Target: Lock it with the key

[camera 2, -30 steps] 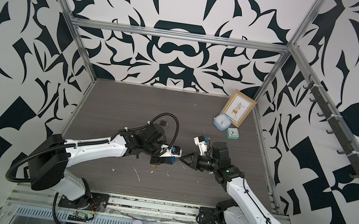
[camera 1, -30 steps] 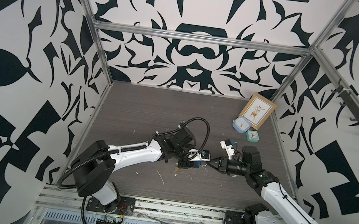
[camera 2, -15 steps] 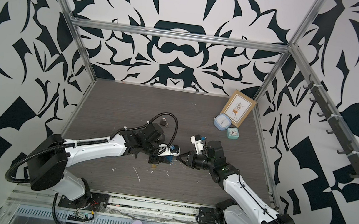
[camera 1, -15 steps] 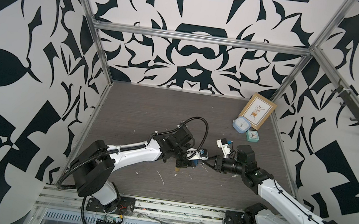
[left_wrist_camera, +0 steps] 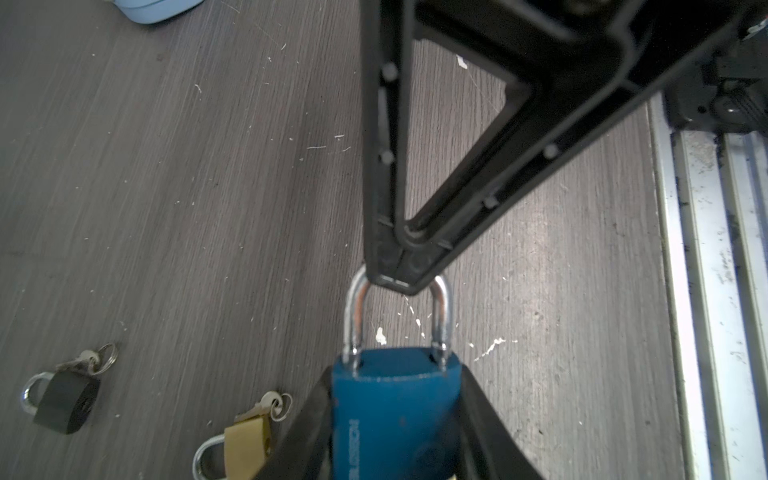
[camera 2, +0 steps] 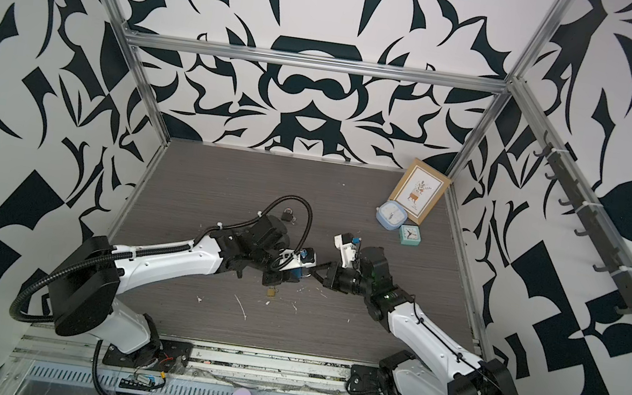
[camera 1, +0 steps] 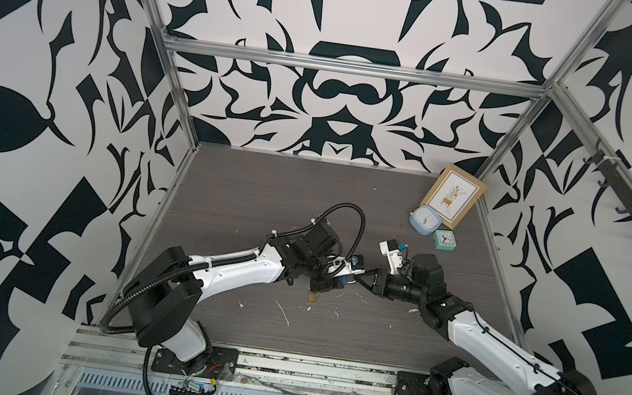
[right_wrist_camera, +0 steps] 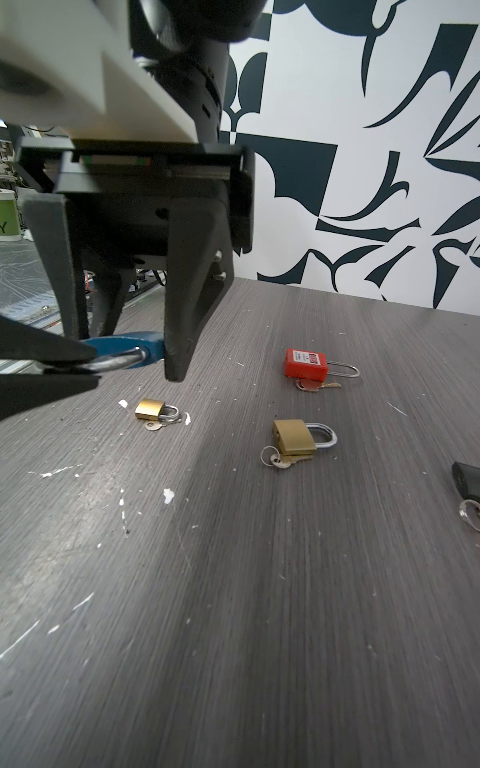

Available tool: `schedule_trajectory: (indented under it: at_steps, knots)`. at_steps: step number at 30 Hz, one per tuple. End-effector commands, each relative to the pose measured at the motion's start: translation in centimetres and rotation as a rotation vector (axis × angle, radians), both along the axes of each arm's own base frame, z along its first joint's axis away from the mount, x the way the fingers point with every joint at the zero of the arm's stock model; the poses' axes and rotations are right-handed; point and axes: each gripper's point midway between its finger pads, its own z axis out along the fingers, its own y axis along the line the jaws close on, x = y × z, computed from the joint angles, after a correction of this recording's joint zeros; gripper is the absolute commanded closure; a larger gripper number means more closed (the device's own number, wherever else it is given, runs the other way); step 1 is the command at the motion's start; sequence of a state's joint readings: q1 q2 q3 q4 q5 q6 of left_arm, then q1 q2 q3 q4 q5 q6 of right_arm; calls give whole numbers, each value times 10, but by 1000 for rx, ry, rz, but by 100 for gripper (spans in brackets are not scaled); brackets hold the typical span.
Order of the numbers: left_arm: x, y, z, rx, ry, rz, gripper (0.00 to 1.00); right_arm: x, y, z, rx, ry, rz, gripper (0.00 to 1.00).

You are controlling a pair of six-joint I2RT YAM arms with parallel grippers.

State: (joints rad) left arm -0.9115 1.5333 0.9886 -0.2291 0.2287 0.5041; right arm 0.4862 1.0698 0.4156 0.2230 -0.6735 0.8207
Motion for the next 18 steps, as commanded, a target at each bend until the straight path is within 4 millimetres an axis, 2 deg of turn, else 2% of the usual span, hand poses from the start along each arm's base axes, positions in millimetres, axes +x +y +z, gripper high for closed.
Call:
schedule_trajectory:
  at_steps: [1, 18]
  knots:
    - [17, -68, 163, -554, -309, -115, 100, -52, 21, -24, 6, 155, 192, 100]
    - [55, -72, 210, -694, -390, -51, 100, -63, 35, -42, -1, 191, 214, 100]
